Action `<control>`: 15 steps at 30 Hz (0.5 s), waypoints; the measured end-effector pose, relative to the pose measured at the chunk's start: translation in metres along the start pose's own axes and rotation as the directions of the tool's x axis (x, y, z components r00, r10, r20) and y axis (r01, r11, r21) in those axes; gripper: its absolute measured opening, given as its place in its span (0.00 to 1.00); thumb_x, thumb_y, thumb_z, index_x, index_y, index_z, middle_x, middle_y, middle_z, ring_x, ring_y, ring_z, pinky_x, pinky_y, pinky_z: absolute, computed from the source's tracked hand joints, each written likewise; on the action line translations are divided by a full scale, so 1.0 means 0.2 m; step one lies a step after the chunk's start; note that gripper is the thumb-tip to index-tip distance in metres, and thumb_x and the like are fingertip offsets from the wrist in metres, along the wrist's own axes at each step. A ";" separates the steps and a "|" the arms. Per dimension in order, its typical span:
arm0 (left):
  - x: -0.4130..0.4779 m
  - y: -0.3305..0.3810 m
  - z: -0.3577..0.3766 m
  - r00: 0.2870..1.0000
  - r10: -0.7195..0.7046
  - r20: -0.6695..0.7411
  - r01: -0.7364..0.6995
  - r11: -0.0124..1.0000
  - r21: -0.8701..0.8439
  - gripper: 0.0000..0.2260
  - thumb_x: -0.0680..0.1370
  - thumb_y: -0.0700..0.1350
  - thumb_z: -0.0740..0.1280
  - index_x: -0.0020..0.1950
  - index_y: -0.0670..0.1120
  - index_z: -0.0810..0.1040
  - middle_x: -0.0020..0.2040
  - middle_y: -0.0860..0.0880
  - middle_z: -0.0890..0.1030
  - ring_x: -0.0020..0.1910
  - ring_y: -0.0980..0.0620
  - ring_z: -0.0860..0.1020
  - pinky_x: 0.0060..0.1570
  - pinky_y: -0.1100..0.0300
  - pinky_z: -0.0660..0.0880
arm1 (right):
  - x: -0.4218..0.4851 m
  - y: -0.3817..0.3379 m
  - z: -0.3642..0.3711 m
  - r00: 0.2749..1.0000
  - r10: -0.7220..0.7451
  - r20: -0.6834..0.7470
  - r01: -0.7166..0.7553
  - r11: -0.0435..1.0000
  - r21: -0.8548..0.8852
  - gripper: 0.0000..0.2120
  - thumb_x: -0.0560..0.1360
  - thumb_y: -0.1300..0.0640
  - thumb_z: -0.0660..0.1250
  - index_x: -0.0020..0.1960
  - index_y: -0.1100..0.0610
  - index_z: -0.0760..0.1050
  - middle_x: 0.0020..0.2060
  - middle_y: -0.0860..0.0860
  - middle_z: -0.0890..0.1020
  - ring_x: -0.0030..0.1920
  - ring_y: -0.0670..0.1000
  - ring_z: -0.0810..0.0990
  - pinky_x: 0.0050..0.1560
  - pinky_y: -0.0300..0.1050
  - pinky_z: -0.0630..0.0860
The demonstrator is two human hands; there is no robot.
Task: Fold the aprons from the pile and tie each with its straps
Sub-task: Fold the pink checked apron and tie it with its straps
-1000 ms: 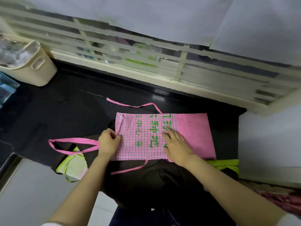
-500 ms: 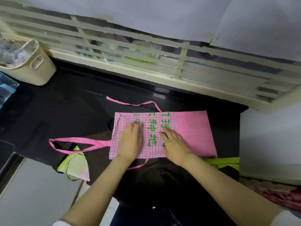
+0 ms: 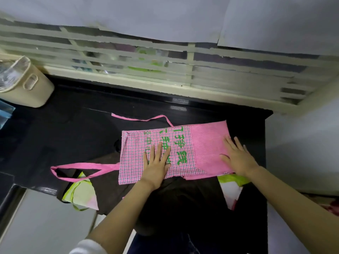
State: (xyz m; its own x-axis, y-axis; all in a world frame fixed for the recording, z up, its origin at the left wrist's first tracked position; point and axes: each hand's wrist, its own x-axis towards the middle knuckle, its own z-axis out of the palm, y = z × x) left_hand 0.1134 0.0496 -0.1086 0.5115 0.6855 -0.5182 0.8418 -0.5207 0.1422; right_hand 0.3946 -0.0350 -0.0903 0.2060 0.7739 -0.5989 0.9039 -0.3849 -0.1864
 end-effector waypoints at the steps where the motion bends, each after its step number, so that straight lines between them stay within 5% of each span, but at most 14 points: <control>1: 0.00 0.01 -0.01 1.000 -0.003 0.004 0.004 1.000 -0.001 0.26 0.83 0.53 0.46 0.75 0.53 0.32 0.76 0.46 0.32 0.71 0.44 0.28 0.70 0.42 0.33 | -0.01 0.01 -0.01 1.000 -0.001 -0.016 0.002 0.999 0.036 0.32 0.82 0.48 0.52 0.77 0.55 0.38 0.77 0.49 0.41 0.76 0.54 0.40 0.75 0.53 0.44; 5: 0.00 0.08 -0.05 0.989 -0.022 -0.147 0.015 0.999 -0.047 0.24 0.82 0.45 0.55 0.77 0.49 0.53 0.77 0.42 0.49 0.76 0.41 0.48 0.73 0.45 0.45 | -0.01 -0.05 0.02 0.954 0.107 -0.279 -0.007 0.941 0.339 0.31 0.78 0.56 0.62 0.76 0.61 0.51 0.70 0.61 0.63 0.68 0.59 0.63 0.67 0.53 0.63; 8: -0.04 0.19 -0.05 0.942 0.129 -0.310 -0.167 0.981 -0.098 0.16 0.77 0.41 0.61 0.65 0.46 0.70 0.64 0.45 0.69 0.62 0.44 0.67 0.62 0.52 0.63 | -0.01 -0.08 0.04 0.932 0.218 -0.289 -0.057 0.876 0.478 0.28 0.78 0.57 0.62 0.74 0.62 0.54 0.65 0.62 0.66 0.62 0.62 0.70 0.62 0.56 0.69; 11: -0.09 0.32 0.00 0.898 0.281 -0.339 -0.301 0.954 -0.007 0.16 0.73 0.53 0.65 0.56 0.46 0.73 0.53 0.46 0.72 0.52 0.45 0.71 0.53 0.50 0.67 | -0.03 -0.06 0.03 0.946 0.242 -0.217 -0.077 0.815 0.574 0.26 0.79 0.57 0.60 0.73 0.62 0.55 0.64 0.62 0.71 0.60 0.63 0.74 0.58 0.56 0.72; 15: -0.10 0.41 0.01 0.932 0.268 -0.244 -0.258 0.963 0.072 0.26 0.69 0.57 0.72 0.61 0.45 0.73 0.53 0.45 0.74 0.54 0.44 0.72 0.53 0.51 0.67 | -0.08 -0.03 0.02 0.937 0.226 -0.266 -0.019 0.793 0.609 0.26 0.79 0.59 0.60 0.73 0.61 0.53 0.56 0.62 0.78 0.54 0.61 0.77 0.54 0.55 0.74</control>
State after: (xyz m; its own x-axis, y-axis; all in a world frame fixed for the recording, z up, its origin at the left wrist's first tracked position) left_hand 0.1711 -0.0078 -0.0881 0.7444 0.6235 -0.2390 0.6666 -0.7151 0.2104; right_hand 0.3848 -0.0473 -0.0818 0.4975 0.7717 -0.3962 0.4843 -0.6259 -0.6113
